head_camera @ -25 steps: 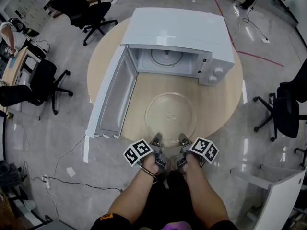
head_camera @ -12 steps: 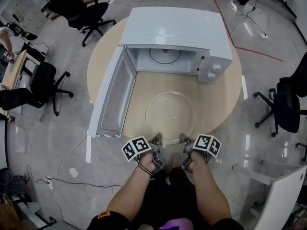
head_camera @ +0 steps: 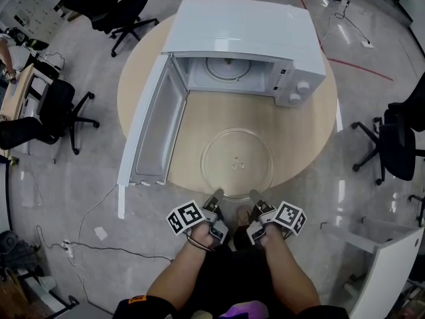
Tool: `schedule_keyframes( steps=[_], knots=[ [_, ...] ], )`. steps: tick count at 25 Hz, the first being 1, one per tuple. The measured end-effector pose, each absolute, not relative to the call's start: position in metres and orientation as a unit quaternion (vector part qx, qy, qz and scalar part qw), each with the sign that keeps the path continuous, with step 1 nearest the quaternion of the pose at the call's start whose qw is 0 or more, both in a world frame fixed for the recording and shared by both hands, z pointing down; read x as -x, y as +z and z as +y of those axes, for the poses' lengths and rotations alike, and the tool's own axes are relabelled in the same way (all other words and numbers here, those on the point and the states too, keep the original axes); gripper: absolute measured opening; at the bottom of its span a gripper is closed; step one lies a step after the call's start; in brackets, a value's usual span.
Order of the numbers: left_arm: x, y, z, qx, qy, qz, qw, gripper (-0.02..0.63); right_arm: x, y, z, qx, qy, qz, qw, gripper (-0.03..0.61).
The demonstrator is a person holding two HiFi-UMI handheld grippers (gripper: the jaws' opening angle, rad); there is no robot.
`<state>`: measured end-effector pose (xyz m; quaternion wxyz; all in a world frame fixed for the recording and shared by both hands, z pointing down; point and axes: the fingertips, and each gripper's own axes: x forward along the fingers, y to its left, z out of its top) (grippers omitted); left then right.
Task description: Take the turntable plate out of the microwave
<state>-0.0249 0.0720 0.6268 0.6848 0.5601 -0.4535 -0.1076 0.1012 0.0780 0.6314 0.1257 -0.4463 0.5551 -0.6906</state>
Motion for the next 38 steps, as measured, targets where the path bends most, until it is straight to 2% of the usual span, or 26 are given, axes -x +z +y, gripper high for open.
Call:
schedule_keyframes(
  steps=[5,8,14,16,24,34,38],
  knots=[
    [0.025,0.625,0.075,-0.595,-0.148,-0.419,0.669,0.083,-0.103,0.628,0.077,0.408,-0.668,0.58,0.225,0.075],
    [0.024,0.626,0.079,-0.597,-0.161,-0.405,0.673,0.082,-0.105,0.626,0.08,0.39,-0.658,0.593,0.252,0.075],
    [0.022,0.627,0.083,-0.601,-0.169,-0.395,0.674,0.083,-0.1,0.633,0.085,0.413,-0.649,0.603,0.211,0.072],
    [0.023,0.628,0.084,-0.601,-0.174,-0.391,0.675,0.083,-0.098,0.637,0.085,0.429,-0.649,0.597,0.194,0.052],
    [0.036,0.627,0.085,-0.584,-0.198,-0.398,0.679,0.083,-0.086,0.629,0.072,0.433,-0.644,0.606,0.177,0.051],
    [0.036,0.628,0.087,-0.614,-0.112,-0.416,0.661,0.084,-0.089,0.634,0.082,0.477,-0.63,0.598,0.137,0.051],
    [0.04,0.629,0.091,-0.61,-0.144,-0.389,0.675,0.084,-0.088,0.634,0.084,0.481,-0.632,0.591,0.141,0.051]
  ],
)
